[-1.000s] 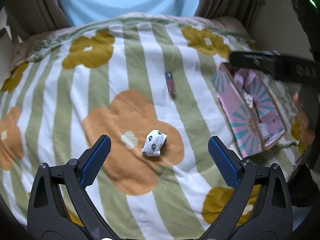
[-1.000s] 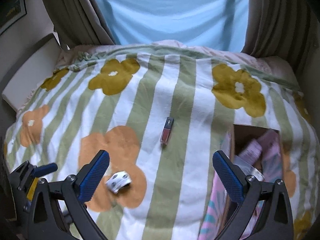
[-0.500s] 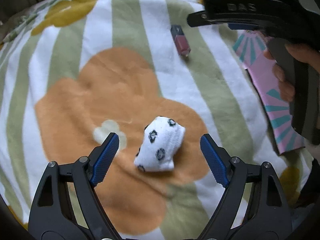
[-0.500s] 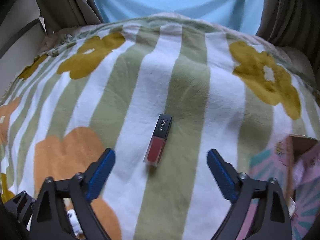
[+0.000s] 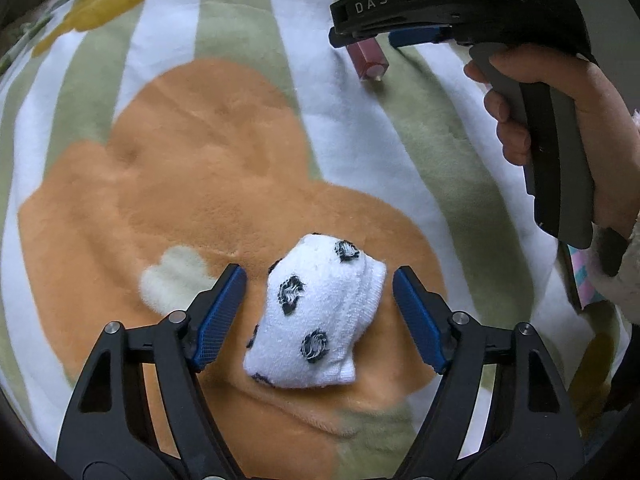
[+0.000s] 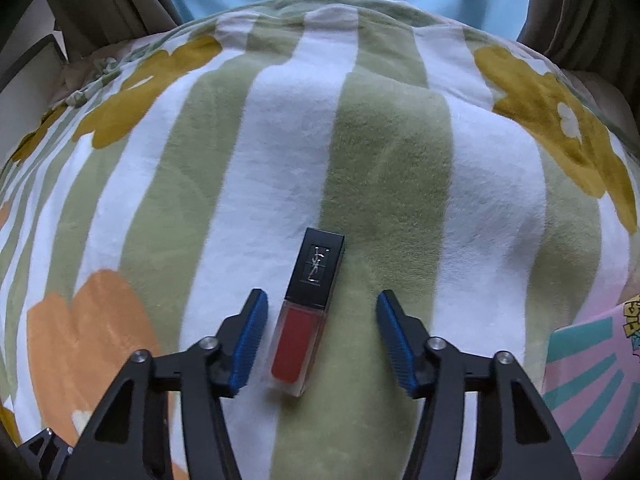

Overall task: Organize objects
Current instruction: 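Grasp the white dotted sock with left tool while right tool grasps red lipstick, then lift and carry the sock and lipstick over the cardboard box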

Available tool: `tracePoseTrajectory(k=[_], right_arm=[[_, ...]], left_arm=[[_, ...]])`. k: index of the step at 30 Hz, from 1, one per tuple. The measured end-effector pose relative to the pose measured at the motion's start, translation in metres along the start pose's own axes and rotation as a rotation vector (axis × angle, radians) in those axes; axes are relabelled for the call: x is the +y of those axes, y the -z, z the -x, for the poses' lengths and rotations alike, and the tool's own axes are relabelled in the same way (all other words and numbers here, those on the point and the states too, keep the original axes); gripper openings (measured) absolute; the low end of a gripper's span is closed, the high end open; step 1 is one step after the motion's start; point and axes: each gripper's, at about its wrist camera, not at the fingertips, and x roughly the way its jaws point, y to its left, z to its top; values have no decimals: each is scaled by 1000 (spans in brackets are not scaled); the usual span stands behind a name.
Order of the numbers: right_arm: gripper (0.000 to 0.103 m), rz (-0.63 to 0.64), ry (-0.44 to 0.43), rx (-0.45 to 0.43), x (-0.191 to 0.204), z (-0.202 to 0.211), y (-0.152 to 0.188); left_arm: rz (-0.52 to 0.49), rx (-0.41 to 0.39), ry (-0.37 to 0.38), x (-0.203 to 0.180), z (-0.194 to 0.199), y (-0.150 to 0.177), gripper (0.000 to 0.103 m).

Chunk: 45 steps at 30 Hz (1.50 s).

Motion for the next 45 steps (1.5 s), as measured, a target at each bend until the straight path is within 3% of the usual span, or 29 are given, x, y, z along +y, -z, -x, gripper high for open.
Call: tracePoseTrajectory(k=[2,6,8,16,23,34,45], right_arm=[[41,2,3,5,0,-2,0],[24,10,-23,2,4,0,0],[23,20,-19,-4,7,1,0],[18,18,-61,-3,10,8,0],[18,33,-87,-36,16,45,-5],[18,70,-108,-93,30,166,0],[18,21,-95,-77,39,287,49]], left_arm=[[-4,2,-15,-1,0,0,67],[-6,2,-24,0,3,-1,44],[2,-3,-24,1,6,-1,41],[6,-3,-21,1,13,1,40],[36,-35,-42,5,40,0,40],[92,-128,-86,13,136,-18,40],[138,-184,-160,-11,239,-11,40]])
